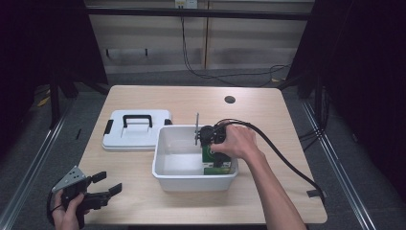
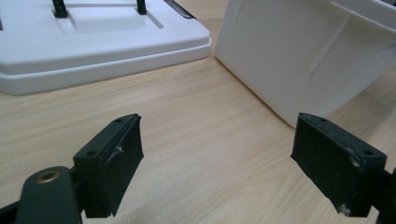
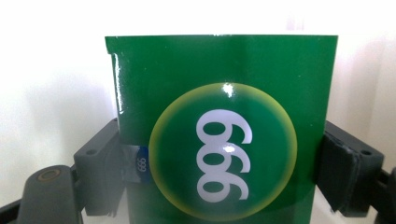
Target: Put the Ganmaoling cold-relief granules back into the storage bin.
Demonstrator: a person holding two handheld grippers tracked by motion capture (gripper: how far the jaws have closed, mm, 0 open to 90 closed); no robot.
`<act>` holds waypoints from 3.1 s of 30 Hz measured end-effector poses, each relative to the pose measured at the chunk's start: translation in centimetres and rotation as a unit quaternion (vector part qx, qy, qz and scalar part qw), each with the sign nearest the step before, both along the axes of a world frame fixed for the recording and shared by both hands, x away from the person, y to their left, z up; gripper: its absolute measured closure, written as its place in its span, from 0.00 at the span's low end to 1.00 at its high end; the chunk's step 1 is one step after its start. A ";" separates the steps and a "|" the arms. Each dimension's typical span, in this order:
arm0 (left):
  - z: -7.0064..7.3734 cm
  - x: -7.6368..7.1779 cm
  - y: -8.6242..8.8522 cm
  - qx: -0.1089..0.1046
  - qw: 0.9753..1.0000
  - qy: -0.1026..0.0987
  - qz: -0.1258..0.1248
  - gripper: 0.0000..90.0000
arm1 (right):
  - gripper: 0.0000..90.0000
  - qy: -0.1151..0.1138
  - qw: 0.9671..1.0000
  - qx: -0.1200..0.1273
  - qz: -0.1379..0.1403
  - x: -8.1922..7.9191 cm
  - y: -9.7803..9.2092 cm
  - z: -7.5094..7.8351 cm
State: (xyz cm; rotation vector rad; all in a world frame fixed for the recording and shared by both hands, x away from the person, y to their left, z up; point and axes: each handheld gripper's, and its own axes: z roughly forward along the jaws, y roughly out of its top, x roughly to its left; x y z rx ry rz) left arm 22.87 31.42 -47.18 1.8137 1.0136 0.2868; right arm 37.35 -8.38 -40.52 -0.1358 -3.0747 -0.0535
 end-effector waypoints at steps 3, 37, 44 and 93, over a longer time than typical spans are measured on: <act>0.0 0.0 0.0 -0.001 1.000 0.001 0.000 0.18 | 0.17 -0.002 1.000 -0.003 -0.001 0.0 0.1 -0.1; 0.0 0.1 -0.1 -0.004 1.000 -0.002 -0.005 0.18 | 0.14 -0.006 1.000 -0.017 -0.006 -0.2 0.3 -1.7; 0.1 0.0 0.0 -0.003 1.000 -0.002 -0.004 0.18 | 0.15 -0.012 1.000 -0.021 -0.005 -0.3 0.2 -1.5; 0.0 -0.1 0.0 0.000 1.000 -0.001 0.003 0.18 | 0.13 -0.123 0.963 0.222 -0.091 -2.1 -5.9 3.6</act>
